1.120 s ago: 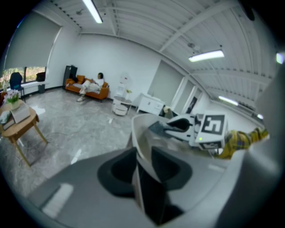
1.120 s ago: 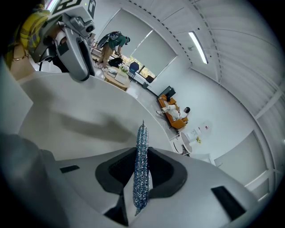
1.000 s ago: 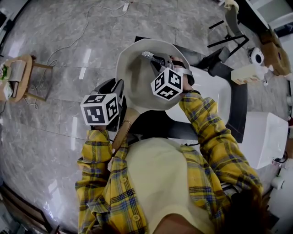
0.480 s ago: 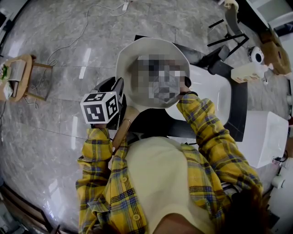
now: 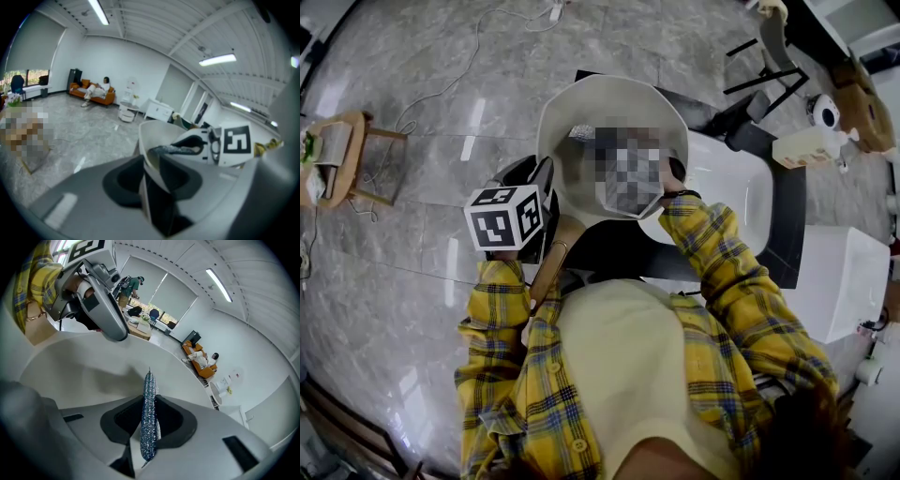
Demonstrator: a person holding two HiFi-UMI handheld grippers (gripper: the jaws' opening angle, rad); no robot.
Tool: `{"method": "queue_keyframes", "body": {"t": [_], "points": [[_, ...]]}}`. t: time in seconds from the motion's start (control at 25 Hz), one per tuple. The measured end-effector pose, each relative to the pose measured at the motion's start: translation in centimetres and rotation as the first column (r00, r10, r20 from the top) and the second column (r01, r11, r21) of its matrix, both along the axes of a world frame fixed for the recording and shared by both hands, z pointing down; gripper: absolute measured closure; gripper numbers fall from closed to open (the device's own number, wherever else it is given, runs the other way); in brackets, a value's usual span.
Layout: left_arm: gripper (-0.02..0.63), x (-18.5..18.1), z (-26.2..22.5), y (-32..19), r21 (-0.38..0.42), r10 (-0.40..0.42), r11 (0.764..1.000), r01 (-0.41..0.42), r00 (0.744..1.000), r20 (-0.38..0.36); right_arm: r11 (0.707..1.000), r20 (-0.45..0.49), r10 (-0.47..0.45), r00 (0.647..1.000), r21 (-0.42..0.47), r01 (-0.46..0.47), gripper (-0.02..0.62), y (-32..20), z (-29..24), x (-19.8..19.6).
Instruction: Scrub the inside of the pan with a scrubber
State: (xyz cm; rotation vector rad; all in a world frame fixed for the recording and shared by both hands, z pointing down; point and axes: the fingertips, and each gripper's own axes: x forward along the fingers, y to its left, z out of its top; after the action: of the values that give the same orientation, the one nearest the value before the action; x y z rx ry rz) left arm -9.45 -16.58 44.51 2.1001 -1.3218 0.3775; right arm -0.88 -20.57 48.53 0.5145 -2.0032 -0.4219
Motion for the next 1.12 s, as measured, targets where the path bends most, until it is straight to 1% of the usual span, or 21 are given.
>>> {"method": "queue_keyframes", "body": {"t": [0.32, 0.64, 0.88, 1.12], "points": [[0.497, 0.0, 0.0, 0.0, -0.003, 0.005, 1.000, -0.005, 1.000, -0.001, 0.994, -0.020, -0.063, 0.998, -0.096, 0.061, 0.515, 1.7, -0.1, -0.8], [0.497, 0.0, -0.1, 0.0, -0.001, 0.006, 1.000, -0.006, 1.000, -0.001, 0.972, -0.037, -0.121, 0.992, -0.205, 0.111, 0.514, 4.2, -0.3, -1.5], [0.497, 0.0, 0.0, -0.1, -0.002, 0.008, 1.000, -0.008, 1.000, 0.000, 0.948, -0.050, -0.161, 0.986, -0.286, 0.140, 0.514, 6.0, -0.4, -1.5], [0.497, -0.1, 0.0, 0.0, -0.003, 0.012, 1.000, -0.012, 1.000, 0.002, 0.911, -0.067, -0.217, 0.974, -0.372, 0.177, 0.514, 7.9, -0.6, -1.2]]}}
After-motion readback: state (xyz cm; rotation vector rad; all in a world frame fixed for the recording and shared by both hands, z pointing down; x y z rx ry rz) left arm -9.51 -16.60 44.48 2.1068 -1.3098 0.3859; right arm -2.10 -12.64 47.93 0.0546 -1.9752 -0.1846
